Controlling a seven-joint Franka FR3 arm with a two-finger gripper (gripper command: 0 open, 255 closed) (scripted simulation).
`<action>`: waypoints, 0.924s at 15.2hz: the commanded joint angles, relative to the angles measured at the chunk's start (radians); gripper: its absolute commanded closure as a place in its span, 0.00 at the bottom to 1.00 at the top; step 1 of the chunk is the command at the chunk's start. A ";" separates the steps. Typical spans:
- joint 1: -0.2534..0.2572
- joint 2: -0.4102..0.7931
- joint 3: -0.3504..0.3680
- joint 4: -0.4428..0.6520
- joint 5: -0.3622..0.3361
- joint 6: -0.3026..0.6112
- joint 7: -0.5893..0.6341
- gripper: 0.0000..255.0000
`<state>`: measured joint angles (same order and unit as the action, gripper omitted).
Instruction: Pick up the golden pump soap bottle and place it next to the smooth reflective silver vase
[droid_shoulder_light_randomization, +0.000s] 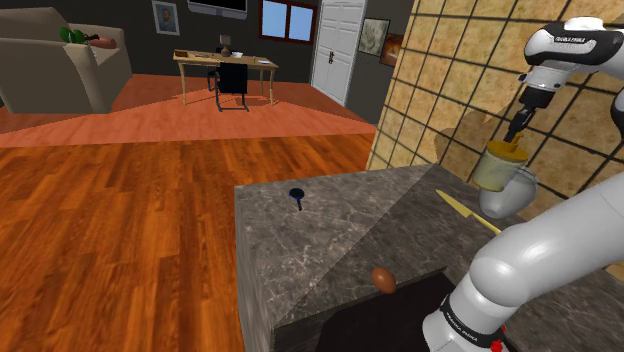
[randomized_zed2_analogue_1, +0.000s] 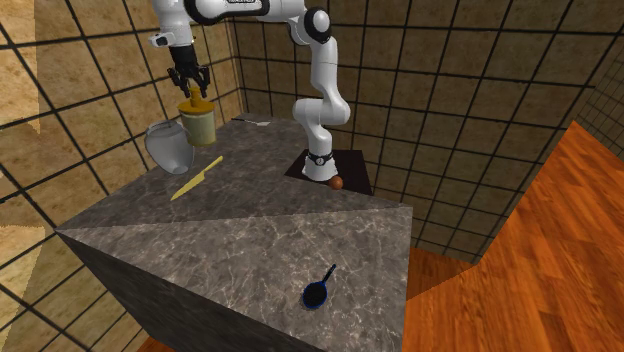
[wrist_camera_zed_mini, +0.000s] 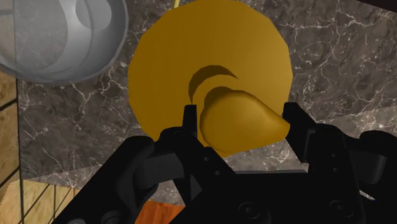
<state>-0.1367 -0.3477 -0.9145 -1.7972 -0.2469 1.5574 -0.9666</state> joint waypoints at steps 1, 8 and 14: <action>-0.004 -0.008 0.001 -0.033 -0.006 0.027 0.005 1.00; -0.014 -0.026 -0.006 -0.137 -0.024 0.118 0.017 1.00; -0.019 -0.030 -0.021 -0.218 -0.034 0.197 0.021 1.00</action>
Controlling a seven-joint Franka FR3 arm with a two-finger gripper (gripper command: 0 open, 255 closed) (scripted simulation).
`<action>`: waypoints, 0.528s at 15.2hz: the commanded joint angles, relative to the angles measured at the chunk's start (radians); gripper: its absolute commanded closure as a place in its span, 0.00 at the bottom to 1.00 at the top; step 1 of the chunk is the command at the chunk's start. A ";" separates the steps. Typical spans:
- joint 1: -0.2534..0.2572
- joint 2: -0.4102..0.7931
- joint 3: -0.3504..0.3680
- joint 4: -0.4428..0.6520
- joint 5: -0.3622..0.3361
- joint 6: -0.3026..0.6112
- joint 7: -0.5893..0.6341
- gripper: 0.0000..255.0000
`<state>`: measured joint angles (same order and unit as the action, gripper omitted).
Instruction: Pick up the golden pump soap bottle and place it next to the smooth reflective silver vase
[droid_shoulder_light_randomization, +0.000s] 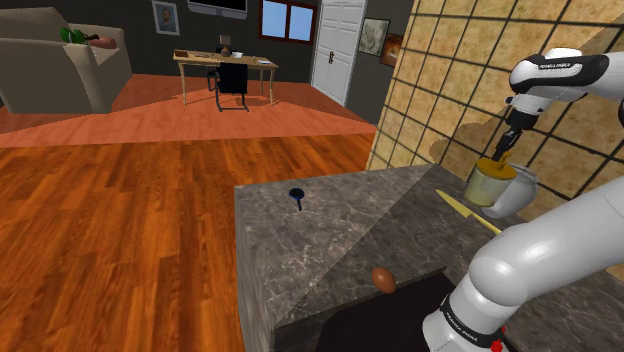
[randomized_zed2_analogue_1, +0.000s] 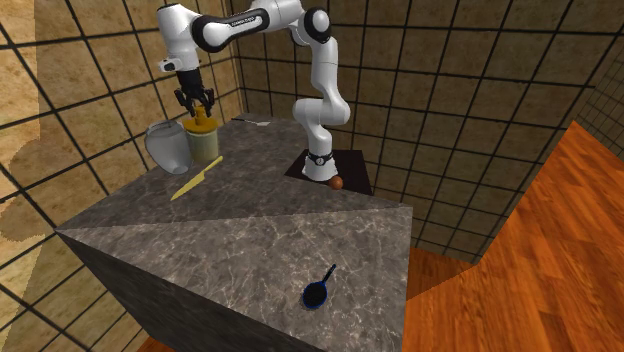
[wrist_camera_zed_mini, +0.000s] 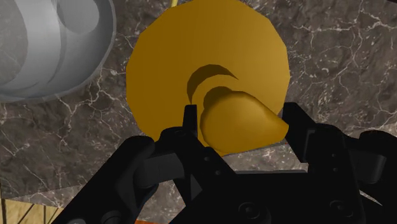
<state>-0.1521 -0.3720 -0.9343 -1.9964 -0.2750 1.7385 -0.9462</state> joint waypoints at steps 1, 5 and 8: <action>-0.004 -0.005 -0.005 -0.031 -0.007 0.029 0.001 1.00; -0.005 0.000 -0.020 -0.080 -0.010 0.083 0.000 1.00; -0.003 0.006 -0.033 -0.114 -0.011 0.123 -0.002 1.00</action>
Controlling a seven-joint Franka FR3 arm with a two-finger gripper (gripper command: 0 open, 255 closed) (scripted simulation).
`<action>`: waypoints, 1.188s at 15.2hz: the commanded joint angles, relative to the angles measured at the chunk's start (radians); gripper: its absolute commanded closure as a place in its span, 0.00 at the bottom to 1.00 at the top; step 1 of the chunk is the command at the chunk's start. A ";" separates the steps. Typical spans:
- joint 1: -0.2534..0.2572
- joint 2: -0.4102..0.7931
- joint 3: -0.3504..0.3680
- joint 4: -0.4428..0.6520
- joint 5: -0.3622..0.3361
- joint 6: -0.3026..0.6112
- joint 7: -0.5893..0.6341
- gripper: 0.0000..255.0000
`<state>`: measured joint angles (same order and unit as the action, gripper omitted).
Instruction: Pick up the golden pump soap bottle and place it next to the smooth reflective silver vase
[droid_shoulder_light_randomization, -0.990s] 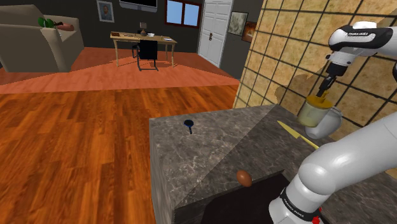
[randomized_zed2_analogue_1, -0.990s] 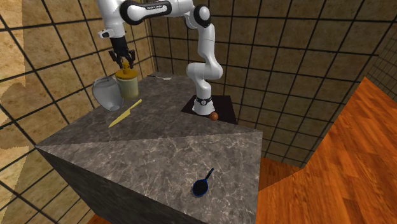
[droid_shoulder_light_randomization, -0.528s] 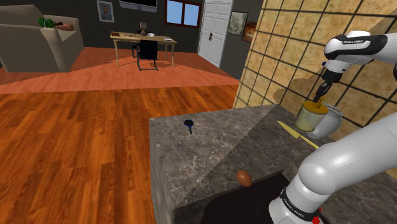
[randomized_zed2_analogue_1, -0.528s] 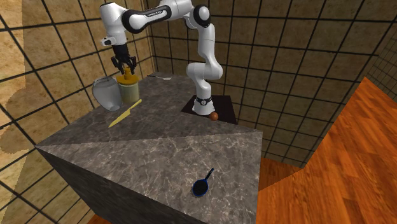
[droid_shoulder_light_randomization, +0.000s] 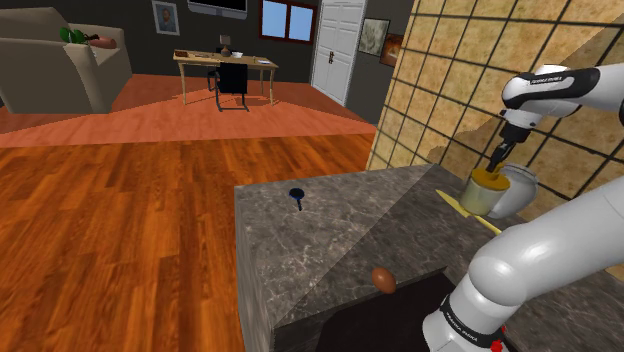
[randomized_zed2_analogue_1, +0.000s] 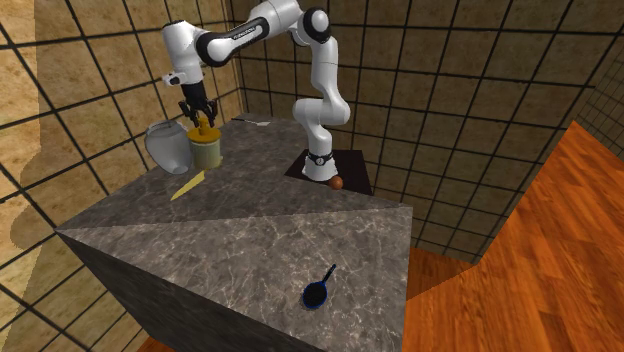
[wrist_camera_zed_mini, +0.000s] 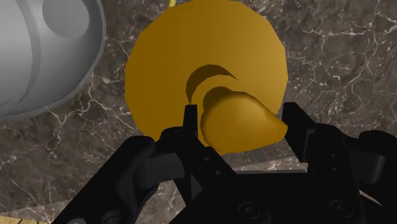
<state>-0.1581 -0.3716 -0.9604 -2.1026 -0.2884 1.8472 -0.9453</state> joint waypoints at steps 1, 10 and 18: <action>0.003 0.009 -0.012 -0.019 0.002 0.028 -0.003 1.00; 0.019 0.050 -0.066 -0.110 0.013 0.156 -0.020 1.00; 0.028 0.069 -0.086 -0.135 0.021 0.196 -0.029 1.00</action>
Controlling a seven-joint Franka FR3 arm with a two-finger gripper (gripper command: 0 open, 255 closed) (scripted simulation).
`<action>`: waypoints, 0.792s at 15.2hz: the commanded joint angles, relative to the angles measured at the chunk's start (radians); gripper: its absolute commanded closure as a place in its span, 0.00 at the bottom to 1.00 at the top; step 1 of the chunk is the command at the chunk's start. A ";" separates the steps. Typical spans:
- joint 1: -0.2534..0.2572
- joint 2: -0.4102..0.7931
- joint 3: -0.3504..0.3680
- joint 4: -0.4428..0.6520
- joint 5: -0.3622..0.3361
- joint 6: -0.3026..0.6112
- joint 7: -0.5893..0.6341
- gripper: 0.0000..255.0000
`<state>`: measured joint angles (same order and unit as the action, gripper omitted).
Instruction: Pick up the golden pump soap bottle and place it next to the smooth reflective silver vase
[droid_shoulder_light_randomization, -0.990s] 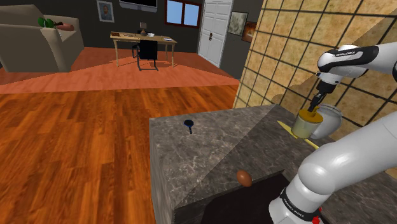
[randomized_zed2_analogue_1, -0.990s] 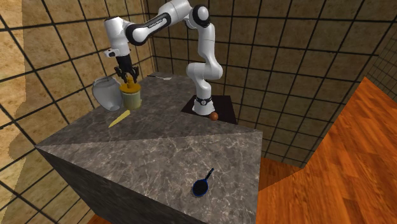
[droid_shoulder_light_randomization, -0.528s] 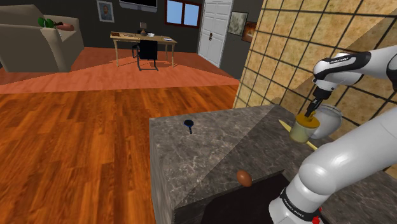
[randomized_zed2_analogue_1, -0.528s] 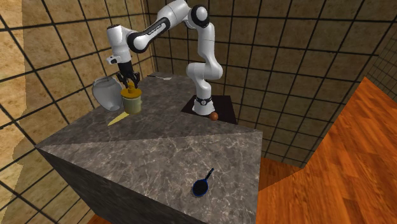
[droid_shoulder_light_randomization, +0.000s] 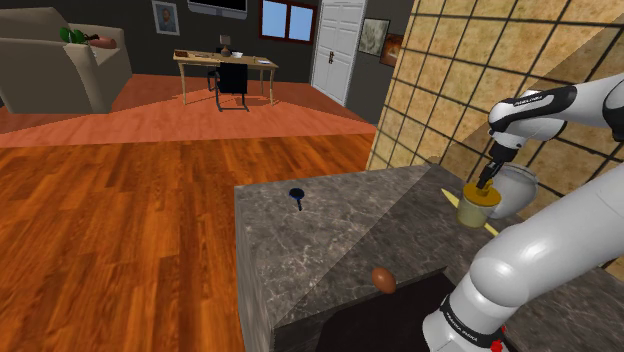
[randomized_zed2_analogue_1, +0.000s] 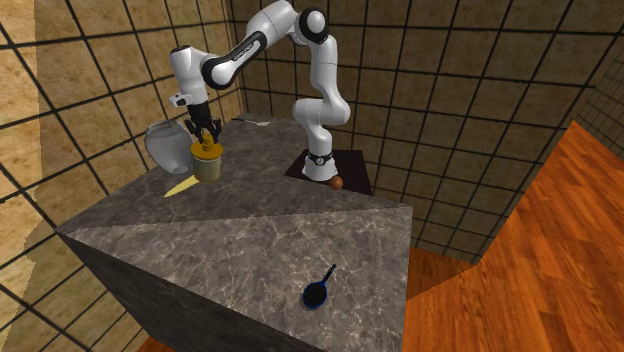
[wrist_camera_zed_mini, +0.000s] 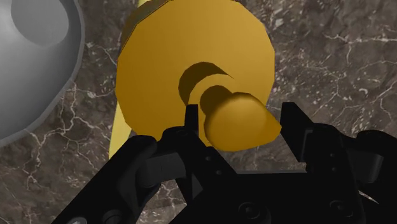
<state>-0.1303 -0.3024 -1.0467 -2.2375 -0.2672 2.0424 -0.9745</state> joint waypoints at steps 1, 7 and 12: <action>0.000 0.000 0.000 0.000 0.000 0.001 0.000 1.00; 0.000 0.000 0.000 0.000 0.000 0.000 0.000 0.00; -0.017 -0.041 0.046 0.074 -0.015 -0.107 0.016 0.00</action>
<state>-0.1391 -0.3299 -1.0103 -2.1796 -0.2748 1.9630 -0.9592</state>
